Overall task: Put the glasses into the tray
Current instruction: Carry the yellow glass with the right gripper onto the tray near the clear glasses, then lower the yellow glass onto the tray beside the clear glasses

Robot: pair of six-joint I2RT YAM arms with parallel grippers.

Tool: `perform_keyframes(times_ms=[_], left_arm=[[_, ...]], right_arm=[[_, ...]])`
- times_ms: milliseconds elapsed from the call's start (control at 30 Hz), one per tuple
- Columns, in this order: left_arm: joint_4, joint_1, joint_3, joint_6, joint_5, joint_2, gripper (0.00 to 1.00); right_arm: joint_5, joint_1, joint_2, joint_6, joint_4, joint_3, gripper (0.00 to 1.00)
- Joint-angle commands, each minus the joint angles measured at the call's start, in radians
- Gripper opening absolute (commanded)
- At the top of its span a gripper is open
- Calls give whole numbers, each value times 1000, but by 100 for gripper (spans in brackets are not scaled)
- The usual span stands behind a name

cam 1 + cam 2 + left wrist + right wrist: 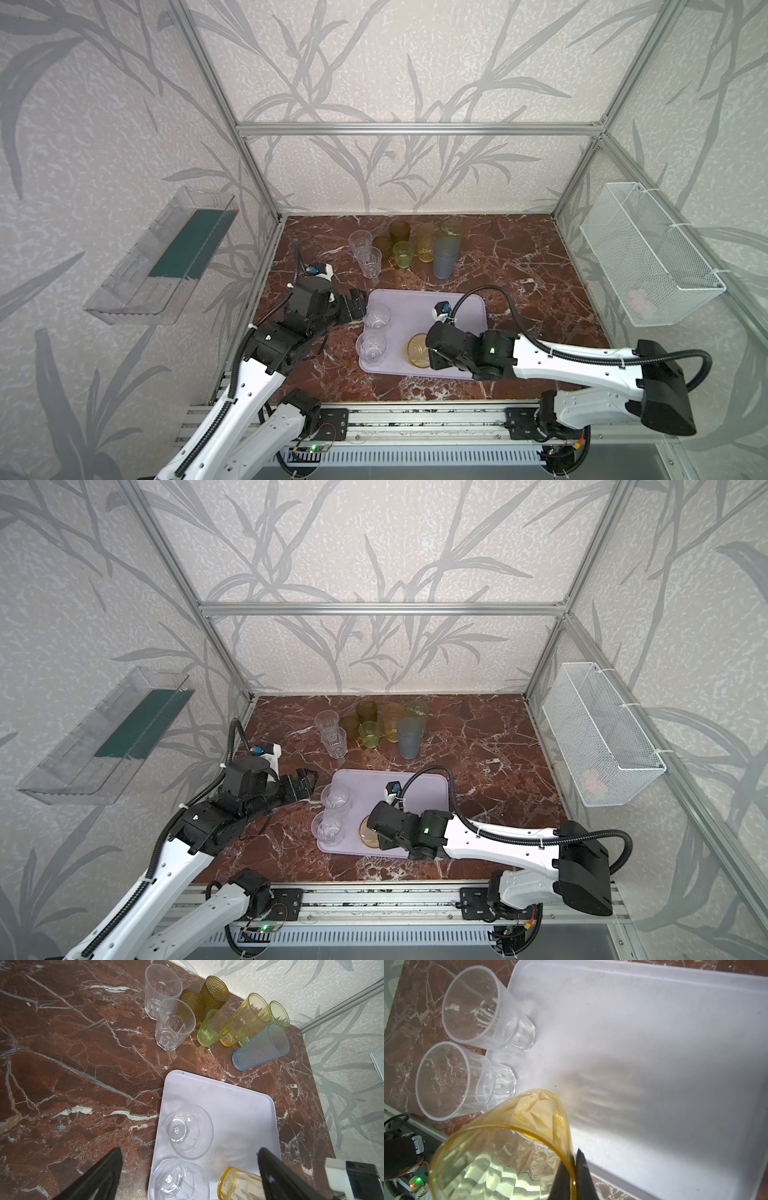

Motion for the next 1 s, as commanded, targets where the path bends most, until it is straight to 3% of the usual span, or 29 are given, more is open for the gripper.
perform_keyframes(times_ms=[0,967], left_arm=[[-16,6,-7,0,-20,-17,99],[-63,6,-29,42,-40,-87,99]], right_arm=[[32,17,23,26,2,28,0],[6,25,262,32,-70,205,0]])
